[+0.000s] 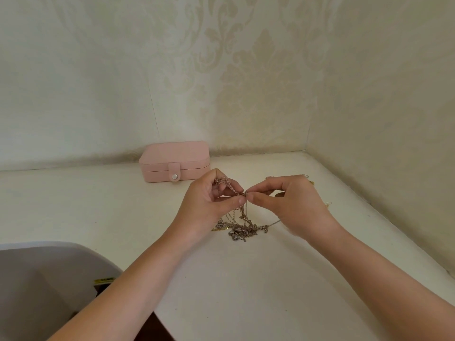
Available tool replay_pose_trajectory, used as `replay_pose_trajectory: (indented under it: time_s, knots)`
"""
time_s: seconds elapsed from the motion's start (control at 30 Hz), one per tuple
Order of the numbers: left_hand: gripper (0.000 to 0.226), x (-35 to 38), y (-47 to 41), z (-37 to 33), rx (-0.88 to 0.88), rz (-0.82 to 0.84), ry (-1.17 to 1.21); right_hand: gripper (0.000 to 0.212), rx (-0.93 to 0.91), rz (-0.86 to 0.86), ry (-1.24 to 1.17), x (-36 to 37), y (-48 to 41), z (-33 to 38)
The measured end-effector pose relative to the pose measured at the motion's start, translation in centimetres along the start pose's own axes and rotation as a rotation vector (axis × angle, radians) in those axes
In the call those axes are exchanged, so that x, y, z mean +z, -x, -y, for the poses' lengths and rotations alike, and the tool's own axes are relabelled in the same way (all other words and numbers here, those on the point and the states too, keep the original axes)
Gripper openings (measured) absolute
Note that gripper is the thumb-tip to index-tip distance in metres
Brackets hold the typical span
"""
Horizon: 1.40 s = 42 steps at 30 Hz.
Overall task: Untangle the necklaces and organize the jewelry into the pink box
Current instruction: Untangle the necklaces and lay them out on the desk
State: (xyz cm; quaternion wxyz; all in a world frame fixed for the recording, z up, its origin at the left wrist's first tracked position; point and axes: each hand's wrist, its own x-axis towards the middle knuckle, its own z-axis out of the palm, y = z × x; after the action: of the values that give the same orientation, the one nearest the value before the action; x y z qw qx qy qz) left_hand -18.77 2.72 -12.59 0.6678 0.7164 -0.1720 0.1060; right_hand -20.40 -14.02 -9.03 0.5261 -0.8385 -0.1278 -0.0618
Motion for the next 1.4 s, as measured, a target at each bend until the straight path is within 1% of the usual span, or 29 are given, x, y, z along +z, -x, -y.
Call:
replay_pose_trajectory:
  time_s: [0.1,0.2,0.3,0.4,0.47,0.53,0.6,0.67,0.73,0.77,0.83,0.87,0.93,1.0,1.23,1.4]
  knots:
    - [0.031,0.11,0.00,0.00,0.001,-0.014,-0.016,0.006,0.021,-0.009,0.019,0.20,-0.14,-0.28]
    - [0.031,0.09,0.16,0.02,-0.002,-0.012,-0.023,0.009,0.082,0.032,-0.046,0.20,-0.18,-0.41]
    - [0.042,0.09,0.26,-0.14,-0.006,0.008,-0.047,0.011,0.154,0.090,-0.127,0.22,-0.25,-0.49]
    - [0.042,0.11,0.30,-0.21,-0.022,0.055,-0.059,0.010,0.213,0.137,-0.229,0.32,-0.34,-0.65]
    - [0.033,0.10,0.38,-0.10,-0.049,0.090,-0.063,0.010,0.231,0.136,-0.259,0.36,-0.42,-0.76]
    - [0.030,0.18,0.52,-0.12,-0.073,0.111,-0.077,0.011,0.237,0.103,-0.277,0.36,-0.59,-0.88]
    - [0.030,0.24,0.59,-0.25,-0.102,0.131,-0.074,0.013,0.229,0.043,-0.305,0.28,-0.78,-0.86]
    - [0.038,0.28,0.65,-0.42,-0.125,0.151,-0.067,0.013,0.203,-0.019,-0.371,0.10,-0.90,-0.69]
    - [0.035,0.26,0.62,-0.37,-0.138,0.158,-0.084,0.015,0.156,-0.043,-0.436,-0.20,-0.87,-0.41]
    - [0.032,0.19,0.63,-0.19,-0.142,0.151,-0.089,0.017,0.127,-0.036,-0.435,-0.35,-0.78,-0.23]
    - [0.026,0.17,0.61,-0.15,-0.144,0.128,-0.079,0.017,0.059,-0.005,-0.359,-0.53,-0.58,-0.05]
    - [0.027,0.22,0.59,-0.18,-0.134,0.120,-0.078,0.016,0.027,0.010,-0.301,-0.46,-0.54,-0.04]
    - [0.038,0.25,0.50,-0.10,-0.099,0.113,-0.085,0.015,-0.024,0.041,-0.197,-0.19,-0.34,0.01]
    - [0.039,0.25,0.48,-0.21,-0.076,0.103,-0.086,0.017,-0.063,0.070,-0.144,0.21,-0.18,-0.07]
    - [0.019,0.41,0.60,-0.77,-0.036,0.081,-0.005,0.018,-0.058,0.080,-0.123,0.29,-0.33,-0.20]
    - [0.015,0.38,0.62,-0.86,-0.004,0.061,0.008,0.014,-0.062,0.076,-0.183,0.17,-0.44,-0.38]
